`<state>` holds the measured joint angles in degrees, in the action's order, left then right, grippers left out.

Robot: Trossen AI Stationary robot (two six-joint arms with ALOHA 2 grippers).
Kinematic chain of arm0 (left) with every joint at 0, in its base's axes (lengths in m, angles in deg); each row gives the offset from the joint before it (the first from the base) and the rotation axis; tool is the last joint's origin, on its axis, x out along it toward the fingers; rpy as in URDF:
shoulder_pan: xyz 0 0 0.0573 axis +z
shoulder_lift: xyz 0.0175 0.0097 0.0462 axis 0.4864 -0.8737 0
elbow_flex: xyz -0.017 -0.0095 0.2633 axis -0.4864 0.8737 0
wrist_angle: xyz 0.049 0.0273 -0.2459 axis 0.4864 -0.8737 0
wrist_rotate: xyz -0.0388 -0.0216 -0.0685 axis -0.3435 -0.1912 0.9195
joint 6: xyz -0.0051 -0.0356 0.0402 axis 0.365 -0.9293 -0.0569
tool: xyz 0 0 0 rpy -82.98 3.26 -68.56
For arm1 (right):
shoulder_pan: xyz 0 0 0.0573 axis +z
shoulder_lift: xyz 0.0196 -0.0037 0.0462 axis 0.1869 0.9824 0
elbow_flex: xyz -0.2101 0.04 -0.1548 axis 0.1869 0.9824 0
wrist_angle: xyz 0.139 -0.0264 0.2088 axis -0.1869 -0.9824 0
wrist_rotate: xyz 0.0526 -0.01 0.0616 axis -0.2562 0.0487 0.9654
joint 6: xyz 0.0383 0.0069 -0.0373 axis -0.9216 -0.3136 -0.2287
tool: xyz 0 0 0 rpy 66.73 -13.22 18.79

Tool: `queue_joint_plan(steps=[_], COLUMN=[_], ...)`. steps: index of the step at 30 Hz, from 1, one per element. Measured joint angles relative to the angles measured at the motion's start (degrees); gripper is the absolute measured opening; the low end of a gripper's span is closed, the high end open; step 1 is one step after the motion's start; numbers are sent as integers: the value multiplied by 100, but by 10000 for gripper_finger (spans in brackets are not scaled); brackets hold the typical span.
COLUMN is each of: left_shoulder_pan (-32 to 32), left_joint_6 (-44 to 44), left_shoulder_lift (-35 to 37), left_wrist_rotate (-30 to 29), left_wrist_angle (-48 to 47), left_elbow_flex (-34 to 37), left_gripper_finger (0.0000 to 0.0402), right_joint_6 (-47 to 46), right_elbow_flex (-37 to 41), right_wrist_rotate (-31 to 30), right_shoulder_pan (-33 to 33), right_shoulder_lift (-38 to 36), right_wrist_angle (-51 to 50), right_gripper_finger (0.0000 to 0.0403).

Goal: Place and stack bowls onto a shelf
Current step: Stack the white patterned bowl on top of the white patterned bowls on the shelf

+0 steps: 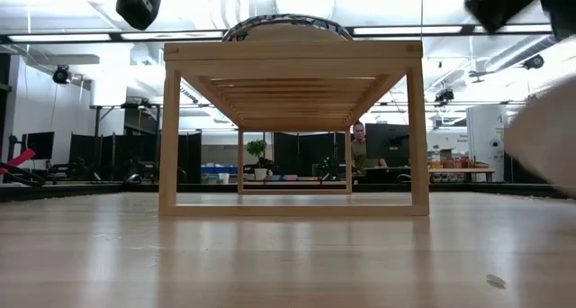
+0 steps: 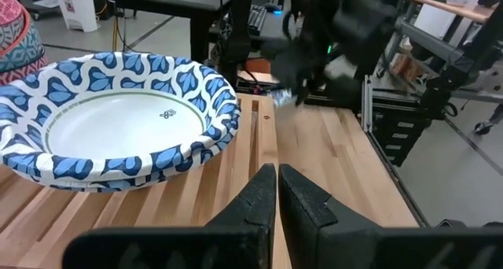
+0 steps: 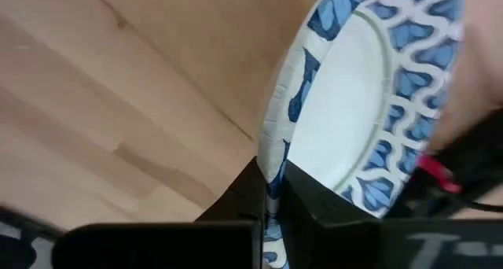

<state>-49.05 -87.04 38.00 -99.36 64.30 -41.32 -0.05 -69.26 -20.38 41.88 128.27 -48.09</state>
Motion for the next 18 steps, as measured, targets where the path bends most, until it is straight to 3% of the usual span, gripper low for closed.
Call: queue_joint_plan(steps=[6,18], left_shoulder_pan=[2,7], left_joint_6=[148,197], left_shoulder_lift=[0,-20], left_wrist_rotate=[-1,-1], left_wrist_angle=[-3,-20], left_elbow_flex=[0,0], left_gripper_finger=[0,0], right_joint_6=[76,1593], right_elbow_flex=[-1381,-3748], right_wrist_rotate=[-1164,-3907], right_shoulder_pan=[0,-38], right_shoulder_lift=[-132,-223], right_wrist_angle=[-1505,-1448], right_gripper_finger=[11,11])
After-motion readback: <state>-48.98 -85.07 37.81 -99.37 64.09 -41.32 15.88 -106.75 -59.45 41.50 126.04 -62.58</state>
